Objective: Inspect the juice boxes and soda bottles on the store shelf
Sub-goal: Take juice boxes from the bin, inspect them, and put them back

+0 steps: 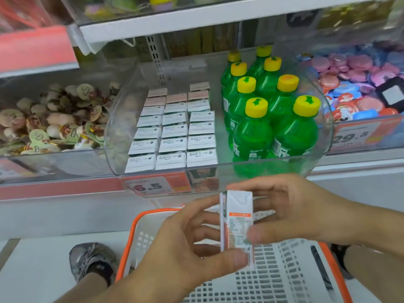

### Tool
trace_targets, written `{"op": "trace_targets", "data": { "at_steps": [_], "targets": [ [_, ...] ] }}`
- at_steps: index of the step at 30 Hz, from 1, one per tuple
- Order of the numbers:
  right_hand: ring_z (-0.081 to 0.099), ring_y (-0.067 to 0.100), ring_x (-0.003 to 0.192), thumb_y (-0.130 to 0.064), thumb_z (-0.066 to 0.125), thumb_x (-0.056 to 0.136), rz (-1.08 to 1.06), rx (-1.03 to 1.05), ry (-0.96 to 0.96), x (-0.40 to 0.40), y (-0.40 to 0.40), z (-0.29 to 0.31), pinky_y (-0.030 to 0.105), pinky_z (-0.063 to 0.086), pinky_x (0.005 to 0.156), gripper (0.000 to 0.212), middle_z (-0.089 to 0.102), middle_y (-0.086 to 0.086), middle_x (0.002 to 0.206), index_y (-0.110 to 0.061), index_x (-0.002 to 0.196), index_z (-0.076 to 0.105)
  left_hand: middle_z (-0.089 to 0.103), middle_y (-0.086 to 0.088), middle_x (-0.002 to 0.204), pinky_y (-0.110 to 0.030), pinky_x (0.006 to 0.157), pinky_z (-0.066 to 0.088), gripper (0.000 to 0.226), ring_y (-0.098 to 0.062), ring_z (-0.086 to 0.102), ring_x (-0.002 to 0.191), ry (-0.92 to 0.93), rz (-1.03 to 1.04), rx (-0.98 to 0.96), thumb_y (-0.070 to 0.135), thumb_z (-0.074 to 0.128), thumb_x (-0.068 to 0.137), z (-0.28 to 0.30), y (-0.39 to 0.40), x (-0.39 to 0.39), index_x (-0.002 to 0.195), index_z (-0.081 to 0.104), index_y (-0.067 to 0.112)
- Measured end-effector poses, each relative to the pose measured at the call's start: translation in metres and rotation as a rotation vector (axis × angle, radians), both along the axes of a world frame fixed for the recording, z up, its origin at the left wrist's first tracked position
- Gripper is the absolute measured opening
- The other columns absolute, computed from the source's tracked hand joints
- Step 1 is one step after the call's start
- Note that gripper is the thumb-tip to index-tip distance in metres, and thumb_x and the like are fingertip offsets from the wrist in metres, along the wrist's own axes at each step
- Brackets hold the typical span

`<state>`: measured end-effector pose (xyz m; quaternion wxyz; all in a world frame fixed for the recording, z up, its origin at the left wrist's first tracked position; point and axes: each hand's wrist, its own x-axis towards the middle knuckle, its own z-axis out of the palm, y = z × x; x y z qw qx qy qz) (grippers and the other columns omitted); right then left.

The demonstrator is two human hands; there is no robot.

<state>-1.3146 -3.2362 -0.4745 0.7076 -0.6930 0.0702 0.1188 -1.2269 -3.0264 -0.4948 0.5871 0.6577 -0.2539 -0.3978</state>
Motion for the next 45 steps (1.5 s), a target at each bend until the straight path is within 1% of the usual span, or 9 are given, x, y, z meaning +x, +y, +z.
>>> {"op": "trace_targets", "data": {
  "at_steps": [7,13,17,23,26,31,36,42,45],
  "targets": [
    [0.072,0.028,0.101,-0.003,0.089,0.057,-0.114,-0.047,0.033,0.003,0.001,-0.001,0.037,0.061,0.084,0.061,0.076,0.007,0.109,-0.019,0.114,0.074,0.070,-0.013,0.116,-0.036,0.087,0.057,0.071,-0.032,0.068,0.105,0.045,-0.080,-0.023,0.020,0.088,0.066,-0.008,0.000,0.010,0.128,0.060,0.041],
    [0.071,0.026,0.088,-0.012,0.096,0.050,-0.190,-0.089,0.072,0.004,0.004,0.002,0.043,0.059,0.086,0.065,0.075,0.008,0.102,-0.018,0.110,0.072,0.066,-0.020,0.122,-0.054,0.098,0.049,0.077,-0.043,0.060,0.115,0.060,-0.177,-0.045,0.025,0.092,0.065,-0.006,0.001,0.018,0.133,0.058,0.036],
    [0.073,0.018,0.091,-0.011,0.096,0.052,-0.183,-0.215,0.064,0.001,0.010,0.006,0.028,0.059,0.077,0.054,0.077,-0.002,0.091,-0.020,0.100,0.074,0.069,0.004,0.123,-0.031,0.096,0.053,0.068,-0.017,0.065,0.115,-0.183,-0.202,-0.004,0.013,0.085,0.075,-0.004,-0.001,0.019,0.130,0.058,0.042],
    [0.071,0.027,0.087,-0.018,0.099,0.047,-0.238,-0.341,0.038,0.003,0.013,0.003,0.041,0.056,0.078,0.045,0.078,0.003,0.083,-0.016,0.085,0.074,0.065,0.016,0.107,-0.018,0.082,0.049,0.051,-0.009,0.063,0.097,-0.723,-0.069,0.034,0.058,0.081,0.065,-0.002,-0.008,0.020,0.113,0.069,0.045],
    [0.072,0.022,0.092,-0.019,0.097,0.050,-0.202,-0.281,0.025,0.004,0.014,0.004,0.038,0.058,0.084,0.044,0.078,0.000,0.089,-0.023,0.090,0.077,0.064,0.013,0.095,-0.013,0.075,0.048,0.048,-0.010,0.063,0.082,-0.719,-0.033,-0.019,0.055,0.082,0.062,-0.001,-0.007,0.024,0.108,0.072,0.044],
    [0.070,0.022,0.106,-0.029,0.088,0.062,-0.162,-0.192,0.016,0.004,0.010,0.004,0.045,0.055,0.097,0.038,0.078,0.002,0.102,-0.025,0.098,0.078,0.068,0.014,0.103,-0.021,0.080,0.053,0.041,-0.008,0.067,0.095,-0.759,-0.050,0.003,0.044,0.080,0.077,-0.001,-0.004,0.032,0.116,0.069,0.042],
    [0.073,0.017,0.095,-0.024,0.086,0.067,-0.187,-0.251,-0.036,0.005,0.011,0.003,0.031,0.057,0.089,0.029,0.079,0.002,0.094,-0.018,0.094,0.080,0.066,0.019,0.113,-0.016,0.085,0.049,0.048,-0.002,0.064,0.102,-0.853,-0.038,-0.012,0.046,0.077,0.078,0.001,-0.010,0.029,0.124,0.062,0.038],
    [0.072,0.020,0.105,-0.030,0.082,0.080,-0.143,-0.143,0.039,0.006,0.012,0.000,0.043,0.057,0.095,0.028,0.077,0.004,0.105,-0.021,0.105,0.077,0.069,0.018,0.099,-0.021,0.074,0.052,0.041,-0.005,0.067,0.088,-0.830,-0.016,-0.020,0.048,0.079,0.072,0.001,-0.013,0.037,0.110,0.068,0.038],
    [0.075,0.017,0.091,-0.031,0.083,0.075,-0.277,-0.042,0.096,0.008,0.011,0.001,0.030,0.062,0.080,0.026,0.079,0.008,0.095,-0.015,0.095,0.081,0.068,0.020,0.102,-0.015,0.080,0.050,0.036,-0.004,0.067,0.095,-0.851,-0.026,-0.013,0.041,0.079,0.075,-0.001,-0.011,0.038,0.109,0.067,0.037]
  ]
}}
